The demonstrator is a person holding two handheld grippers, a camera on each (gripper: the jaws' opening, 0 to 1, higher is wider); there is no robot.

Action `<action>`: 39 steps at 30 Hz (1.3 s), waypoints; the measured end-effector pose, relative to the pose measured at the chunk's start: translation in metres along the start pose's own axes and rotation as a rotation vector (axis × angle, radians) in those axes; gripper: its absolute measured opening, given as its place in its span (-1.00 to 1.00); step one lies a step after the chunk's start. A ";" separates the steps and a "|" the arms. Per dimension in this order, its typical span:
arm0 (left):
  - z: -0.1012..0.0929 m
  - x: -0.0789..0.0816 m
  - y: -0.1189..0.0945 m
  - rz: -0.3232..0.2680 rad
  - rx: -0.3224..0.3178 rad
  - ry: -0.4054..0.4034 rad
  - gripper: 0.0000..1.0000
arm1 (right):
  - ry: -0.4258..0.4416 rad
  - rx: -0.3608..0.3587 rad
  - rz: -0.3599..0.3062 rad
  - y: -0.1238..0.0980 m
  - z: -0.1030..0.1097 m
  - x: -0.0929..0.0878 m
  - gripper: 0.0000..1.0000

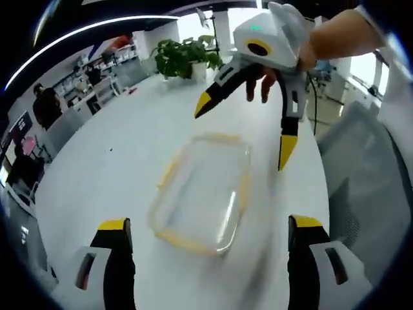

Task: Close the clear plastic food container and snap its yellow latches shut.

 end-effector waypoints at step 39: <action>-0.095 -0.016 -0.053 -0.110 0.132 -0.276 0.99 | 0.257 -0.032 -0.136 -0.069 0.092 -0.032 0.98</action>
Point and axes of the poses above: the point that each gripper's makers call its tool centre point, and the gripper's own axes: y roughly forward along the fingers, z roughly to its left, x roughly out of its top, the point moved 6 cm from there along -y, roughly backward along the fingers, and after that the axes turned 3 degrees about -x, right-handed, at the moved point
